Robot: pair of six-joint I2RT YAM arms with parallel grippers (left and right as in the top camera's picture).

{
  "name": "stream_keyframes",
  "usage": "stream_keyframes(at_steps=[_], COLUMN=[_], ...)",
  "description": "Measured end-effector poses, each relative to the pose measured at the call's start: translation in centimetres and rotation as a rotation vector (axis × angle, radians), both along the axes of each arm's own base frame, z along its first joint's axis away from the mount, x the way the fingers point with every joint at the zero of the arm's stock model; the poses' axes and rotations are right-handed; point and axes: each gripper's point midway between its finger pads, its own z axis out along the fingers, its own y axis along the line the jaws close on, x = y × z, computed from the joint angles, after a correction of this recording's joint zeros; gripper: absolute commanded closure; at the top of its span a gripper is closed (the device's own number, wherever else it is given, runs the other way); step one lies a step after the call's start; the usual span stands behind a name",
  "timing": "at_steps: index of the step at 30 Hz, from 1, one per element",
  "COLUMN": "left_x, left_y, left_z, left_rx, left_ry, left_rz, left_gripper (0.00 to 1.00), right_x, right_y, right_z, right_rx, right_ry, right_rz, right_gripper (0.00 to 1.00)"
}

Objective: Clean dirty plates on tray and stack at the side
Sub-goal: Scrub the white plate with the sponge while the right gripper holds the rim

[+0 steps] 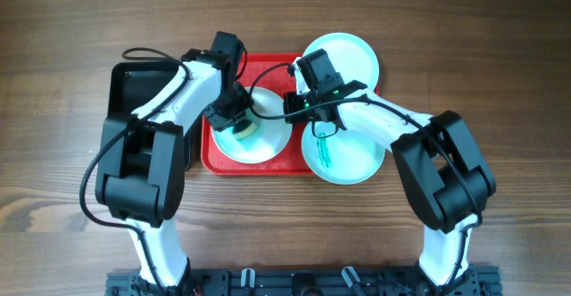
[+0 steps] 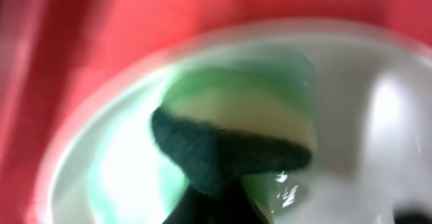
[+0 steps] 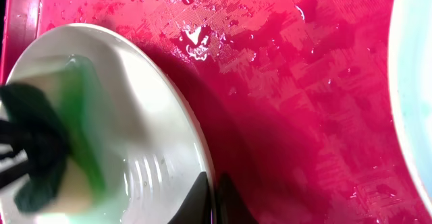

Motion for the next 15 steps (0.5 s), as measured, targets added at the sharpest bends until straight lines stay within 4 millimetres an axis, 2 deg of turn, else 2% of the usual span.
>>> stream_keyframes(at_steps=[4,7,10,13,15], left_x=[-1.4,-0.6,2.3,3.5,3.5], left_y=[-3.8,-4.6,-3.1,-0.3,1.6], left_z=[0.4,0.4,0.2,0.0,0.0], left_rx=[-0.156,-0.189,-0.102,0.061,0.165], left_ry=[0.003,-0.05,-0.154,-0.181,-0.178], left_rz=[-0.268,-0.346,-0.304,-0.18,-0.103], left_gripper=[0.96,0.96,0.96,0.96,0.96], right_x=[0.0,0.0,0.1,0.2,0.2], right_y=[0.0,0.0,-0.1,-0.1,-0.1], right_z=[0.0,0.0,0.0,0.0,0.0], right_rx=[-0.001,-0.001,-0.002,-0.002,-0.001], right_ry=[-0.001,-0.001,-0.003,-0.004,-0.004], right_rz=[0.002,0.001,-0.003,-0.003,-0.003], right_gripper=[0.96,0.96,0.96,0.96,0.96])
